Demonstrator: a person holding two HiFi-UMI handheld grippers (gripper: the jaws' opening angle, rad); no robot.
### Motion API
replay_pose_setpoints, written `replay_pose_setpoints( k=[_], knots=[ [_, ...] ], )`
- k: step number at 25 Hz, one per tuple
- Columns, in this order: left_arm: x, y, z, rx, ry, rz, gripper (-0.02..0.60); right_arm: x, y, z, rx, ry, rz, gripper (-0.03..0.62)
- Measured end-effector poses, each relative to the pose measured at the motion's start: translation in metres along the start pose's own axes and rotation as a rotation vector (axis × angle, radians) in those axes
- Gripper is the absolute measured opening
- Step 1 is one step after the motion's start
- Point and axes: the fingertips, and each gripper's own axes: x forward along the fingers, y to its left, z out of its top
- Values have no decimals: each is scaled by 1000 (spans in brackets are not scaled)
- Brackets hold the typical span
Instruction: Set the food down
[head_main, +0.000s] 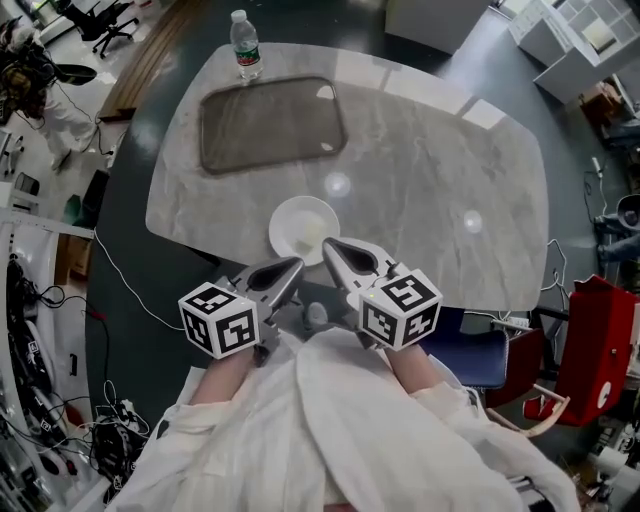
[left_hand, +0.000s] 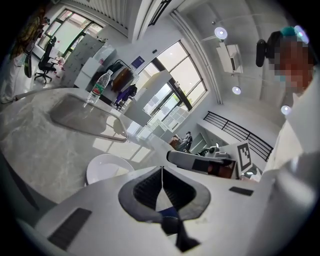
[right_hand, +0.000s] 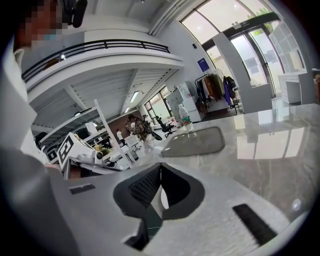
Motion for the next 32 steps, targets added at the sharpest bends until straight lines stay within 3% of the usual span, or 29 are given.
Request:
replay_pose_setpoints(
  k=[19, 32],
  knots=[
    [4, 61, 55, 42, 60, -66, 18, 60, -23, 36, 28, -48, -103, 2],
    [7, 81, 66, 49, 87, -100, 18, 75, -32, 40, 45, -64, -153, 2]
  ],
)
